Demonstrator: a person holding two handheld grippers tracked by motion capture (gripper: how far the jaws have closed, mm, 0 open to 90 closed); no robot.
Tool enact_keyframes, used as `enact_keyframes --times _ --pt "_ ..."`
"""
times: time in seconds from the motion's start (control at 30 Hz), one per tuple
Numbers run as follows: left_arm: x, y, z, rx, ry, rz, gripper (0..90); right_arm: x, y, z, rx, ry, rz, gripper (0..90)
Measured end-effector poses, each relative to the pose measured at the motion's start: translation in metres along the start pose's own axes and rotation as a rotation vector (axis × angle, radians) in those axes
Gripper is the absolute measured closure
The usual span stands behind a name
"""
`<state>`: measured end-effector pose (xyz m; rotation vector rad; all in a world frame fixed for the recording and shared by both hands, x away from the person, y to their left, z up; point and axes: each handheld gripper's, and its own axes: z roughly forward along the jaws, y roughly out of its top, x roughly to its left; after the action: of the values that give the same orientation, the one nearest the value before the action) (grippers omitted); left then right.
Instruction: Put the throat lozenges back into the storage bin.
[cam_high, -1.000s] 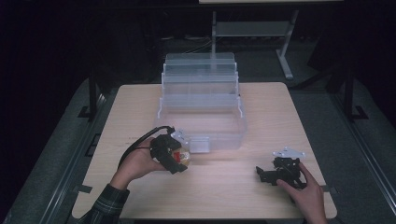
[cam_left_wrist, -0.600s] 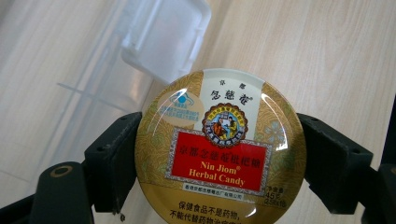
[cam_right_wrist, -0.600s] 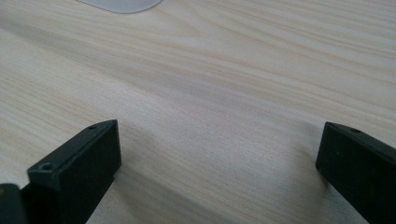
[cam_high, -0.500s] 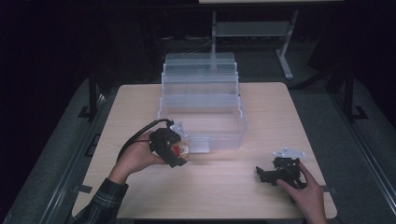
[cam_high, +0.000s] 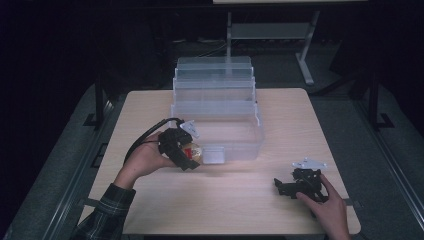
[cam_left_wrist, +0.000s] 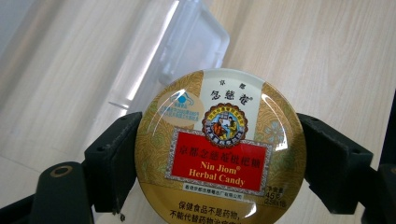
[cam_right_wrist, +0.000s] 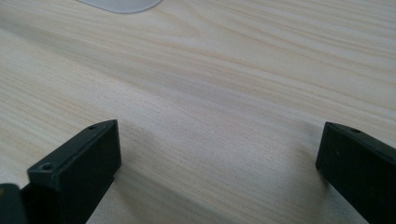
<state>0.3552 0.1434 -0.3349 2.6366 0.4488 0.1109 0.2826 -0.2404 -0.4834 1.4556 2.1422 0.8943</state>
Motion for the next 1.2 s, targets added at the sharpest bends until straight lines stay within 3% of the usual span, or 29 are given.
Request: enact_keyframes --times 0.63,1.2 --pt "0.016 0.011 -0.011 -0.002 0.024 -0.024 19.8 0.000 0.000 0.000 0.002 0.001 0.002 0.0" --pt "0.039 0.013 -0.017 0.001 0.066 -0.082 19.8 0.000 0.000 0.000 0.001 0.001 0.001 0.0"
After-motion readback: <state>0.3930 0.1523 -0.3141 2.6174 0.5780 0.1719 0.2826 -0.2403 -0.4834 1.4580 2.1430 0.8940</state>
